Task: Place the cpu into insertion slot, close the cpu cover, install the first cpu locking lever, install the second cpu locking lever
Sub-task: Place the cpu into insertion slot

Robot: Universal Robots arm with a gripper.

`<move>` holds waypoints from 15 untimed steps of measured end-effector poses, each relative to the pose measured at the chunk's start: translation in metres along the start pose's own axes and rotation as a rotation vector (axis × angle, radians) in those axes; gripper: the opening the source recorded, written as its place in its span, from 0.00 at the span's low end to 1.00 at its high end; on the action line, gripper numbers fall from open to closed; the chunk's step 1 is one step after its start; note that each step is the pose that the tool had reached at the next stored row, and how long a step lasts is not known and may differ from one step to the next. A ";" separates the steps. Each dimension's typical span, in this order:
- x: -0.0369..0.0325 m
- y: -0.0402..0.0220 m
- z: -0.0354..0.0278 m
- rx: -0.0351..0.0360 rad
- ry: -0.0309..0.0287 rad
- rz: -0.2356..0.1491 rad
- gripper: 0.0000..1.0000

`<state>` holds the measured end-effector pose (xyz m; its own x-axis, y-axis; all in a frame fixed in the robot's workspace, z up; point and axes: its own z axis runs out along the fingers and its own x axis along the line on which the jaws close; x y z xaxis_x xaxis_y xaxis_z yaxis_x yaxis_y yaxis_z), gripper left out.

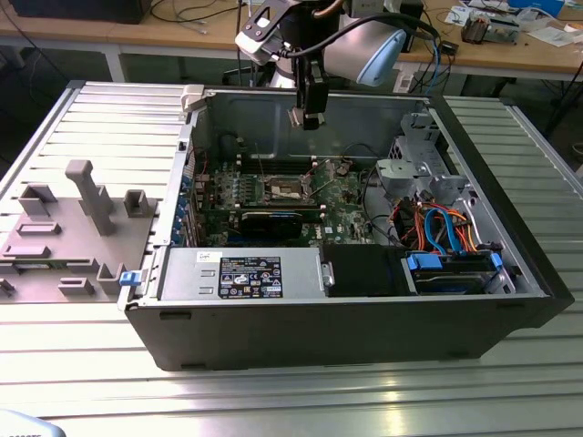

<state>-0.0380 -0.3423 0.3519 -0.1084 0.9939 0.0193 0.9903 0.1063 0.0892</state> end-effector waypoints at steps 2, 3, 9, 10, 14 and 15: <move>0.0000 0.0000 0.0000 -0.0001 -0.0001 0.001 0.55; 0.0000 0.0000 0.0000 -0.0001 -0.0001 0.001 0.55; 0.0000 0.0000 0.0001 -0.0001 -0.0004 0.005 0.55; 0.0000 0.0000 0.0001 -0.0001 -0.0005 0.005 0.55; 0.0000 0.0000 0.0002 -0.0002 -0.0006 0.007 0.55; 0.0000 0.0000 0.0002 -0.0001 -0.0007 0.008 0.55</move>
<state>-0.0380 -0.3423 0.3517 -0.1008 0.9947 0.0193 0.9911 0.0987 0.0891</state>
